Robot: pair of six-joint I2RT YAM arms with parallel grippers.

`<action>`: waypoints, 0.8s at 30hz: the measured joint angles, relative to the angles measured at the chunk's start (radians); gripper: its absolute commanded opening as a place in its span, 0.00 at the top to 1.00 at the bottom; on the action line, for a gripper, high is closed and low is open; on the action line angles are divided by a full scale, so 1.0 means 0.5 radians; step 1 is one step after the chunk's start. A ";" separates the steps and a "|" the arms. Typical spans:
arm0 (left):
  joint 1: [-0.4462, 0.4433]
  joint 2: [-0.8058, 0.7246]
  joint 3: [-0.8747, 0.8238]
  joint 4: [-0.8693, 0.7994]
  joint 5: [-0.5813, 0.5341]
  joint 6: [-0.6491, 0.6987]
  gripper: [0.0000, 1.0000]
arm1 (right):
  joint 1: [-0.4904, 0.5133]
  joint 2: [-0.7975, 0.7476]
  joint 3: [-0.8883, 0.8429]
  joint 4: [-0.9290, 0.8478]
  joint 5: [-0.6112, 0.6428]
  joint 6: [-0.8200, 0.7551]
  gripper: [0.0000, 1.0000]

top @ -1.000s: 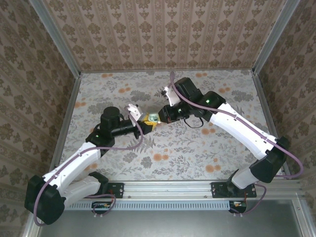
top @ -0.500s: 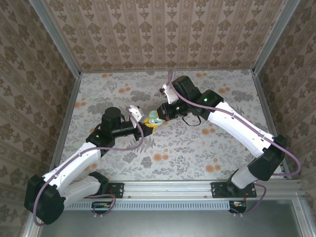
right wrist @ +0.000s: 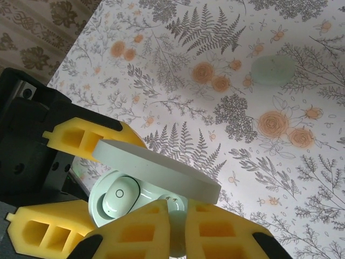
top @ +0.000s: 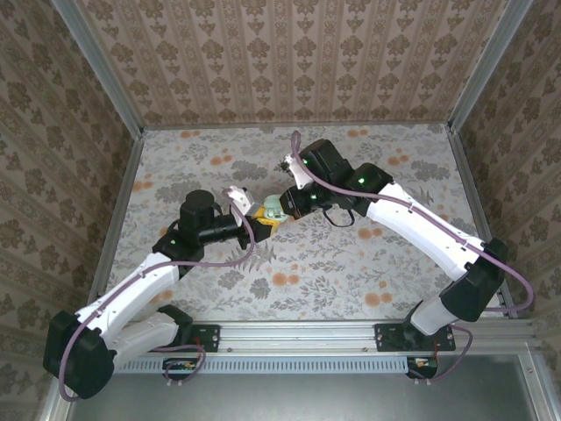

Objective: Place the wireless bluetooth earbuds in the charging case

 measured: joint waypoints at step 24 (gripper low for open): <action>0.002 0.046 0.000 -0.005 0.007 -0.005 0.97 | 0.061 0.109 0.104 -0.156 0.143 -0.147 0.89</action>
